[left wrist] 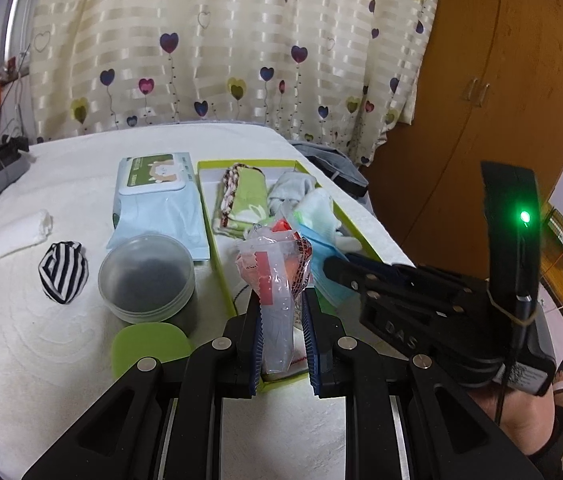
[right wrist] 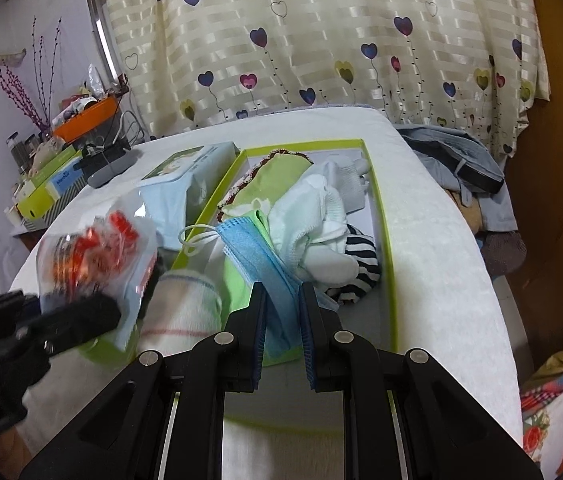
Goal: Organize soft objects
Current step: 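Open the right gripper, then the left, dropping mask and bag in the box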
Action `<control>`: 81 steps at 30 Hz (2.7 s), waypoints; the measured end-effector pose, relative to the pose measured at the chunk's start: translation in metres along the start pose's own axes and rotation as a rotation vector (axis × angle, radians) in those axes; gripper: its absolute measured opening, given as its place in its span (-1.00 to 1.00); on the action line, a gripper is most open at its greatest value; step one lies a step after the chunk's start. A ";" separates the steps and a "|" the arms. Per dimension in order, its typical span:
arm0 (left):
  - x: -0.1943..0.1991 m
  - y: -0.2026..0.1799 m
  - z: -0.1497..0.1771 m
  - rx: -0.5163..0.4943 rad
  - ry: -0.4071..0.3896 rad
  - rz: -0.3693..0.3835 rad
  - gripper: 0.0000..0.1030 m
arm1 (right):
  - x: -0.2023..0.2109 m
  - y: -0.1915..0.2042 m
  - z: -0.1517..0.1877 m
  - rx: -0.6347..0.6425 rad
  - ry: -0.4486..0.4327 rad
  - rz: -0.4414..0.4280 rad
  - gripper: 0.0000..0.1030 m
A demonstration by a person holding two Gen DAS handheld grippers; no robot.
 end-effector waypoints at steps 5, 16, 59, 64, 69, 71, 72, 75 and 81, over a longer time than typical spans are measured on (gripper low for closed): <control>-0.005 0.003 0.000 0.005 0.009 -0.001 -0.67 | -0.007 0.005 -0.006 0.002 0.010 -0.035 -0.67; -0.012 -0.014 -0.003 -0.024 0.021 0.014 -0.67 | 0.033 -0.010 -0.005 -0.026 -0.069 -0.024 -0.21; -0.052 -0.044 0.004 -0.038 0.091 0.078 -0.33 | 0.063 -0.045 -0.009 -0.103 -0.135 -0.022 -0.21; -0.042 -0.041 0.001 -0.030 0.066 0.070 -0.28 | 0.069 -0.043 -0.009 -0.100 -0.144 -0.015 -0.21; -0.032 -0.037 -0.004 -0.031 0.039 0.062 -0.28 | 0.072 -0.041 -0.008 -0.093 -0.145 -0.011 -0.21; -0.030 -0.034 -0.004 -0.026 0.035 0.057 -0.28 | 0.072 -0.039 -0.007 -0.090 -0.143 -0.011 -0.21; -0.029 -0.032 -0.004 -0.022 0.033 0.056 -0.28 | 0.072 -0.038 -0.006 -0.087 -0.140 -0.012 -0.21; -0.022 -0.027 -0.004 -0.009 0.021 0.047 -0.28 | 0.070 -0.034 -0.003 -0.075 -0.129 -0.013 -0.21; -0.012 -0.015 -0.006 0.005 0.003 0.030 -0.28 | 0.063 -0.020 0.005 -0.036 -0.101 -0.026 -0.21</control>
Point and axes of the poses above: each gripper's, at about its wrist camera, not at the fingertips, and x roughly against the way its jaws point, y to its left, z to its underside, the point moved 10 cm from there along -x, roughly the way its jaws point, and after that the axes turned 10 degrees about -x, right-handed, at the moved point
